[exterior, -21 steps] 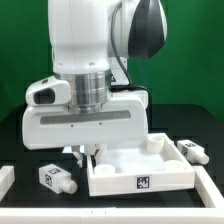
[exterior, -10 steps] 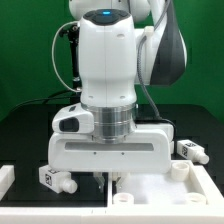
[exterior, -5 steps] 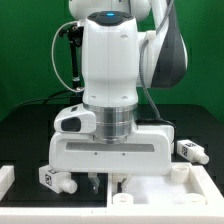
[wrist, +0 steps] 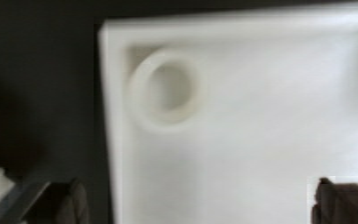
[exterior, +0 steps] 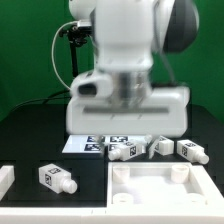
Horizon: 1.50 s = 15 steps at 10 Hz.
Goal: Assemble one leg
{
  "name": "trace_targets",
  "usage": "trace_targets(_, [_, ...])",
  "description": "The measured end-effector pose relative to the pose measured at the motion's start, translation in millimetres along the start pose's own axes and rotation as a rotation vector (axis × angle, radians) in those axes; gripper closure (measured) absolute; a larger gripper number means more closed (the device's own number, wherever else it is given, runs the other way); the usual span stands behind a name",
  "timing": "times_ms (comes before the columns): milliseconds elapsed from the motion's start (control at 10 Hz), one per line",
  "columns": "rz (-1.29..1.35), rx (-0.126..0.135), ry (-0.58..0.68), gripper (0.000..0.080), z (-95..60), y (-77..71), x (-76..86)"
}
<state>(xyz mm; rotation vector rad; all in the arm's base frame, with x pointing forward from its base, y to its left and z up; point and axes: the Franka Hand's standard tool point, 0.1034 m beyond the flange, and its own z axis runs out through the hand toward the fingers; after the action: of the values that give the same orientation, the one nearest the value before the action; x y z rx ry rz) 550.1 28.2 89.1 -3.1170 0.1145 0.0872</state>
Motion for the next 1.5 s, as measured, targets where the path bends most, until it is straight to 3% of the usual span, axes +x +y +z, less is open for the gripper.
trace_targets(200, [-0.002, -0.004, -0.152, 0.0151, 2.8, 1.7, -10.3])
trace_targets(300, [-0.004, -0.006, -0.209, 0.0151, 1.8, -0.6, -7.6])
trace_targets(400, [0.016, -0.032, -0.255, 0.0151, 0.1, -12.6, -15.6])
trace_targets(600, [-0.061, -0.088, -0.375, 0.0151, -14.0, -60.1, -54.4])
trace_targets(700, [-0.079, -0.092, -0.369, 0.0151, -15.3, -70.0, -57.6])
trace_targets(1100, [-0.074, -0.096, -0.355, 0.0151, -13.3, -70.7, -57.5])
trace_targets(1200, [-0.116, -0.113, -0.276, 0.0151, -8.9, -88.4, -69.0])
trace_targets(1300, [-0.199, -0.132, -0.265, 0.0151, -7.4, -100.1, -91.0])
trace_targets(1500, [-0.28, -0.117, -0.23, 0.0151, 1.7, -94.8, -114.1])
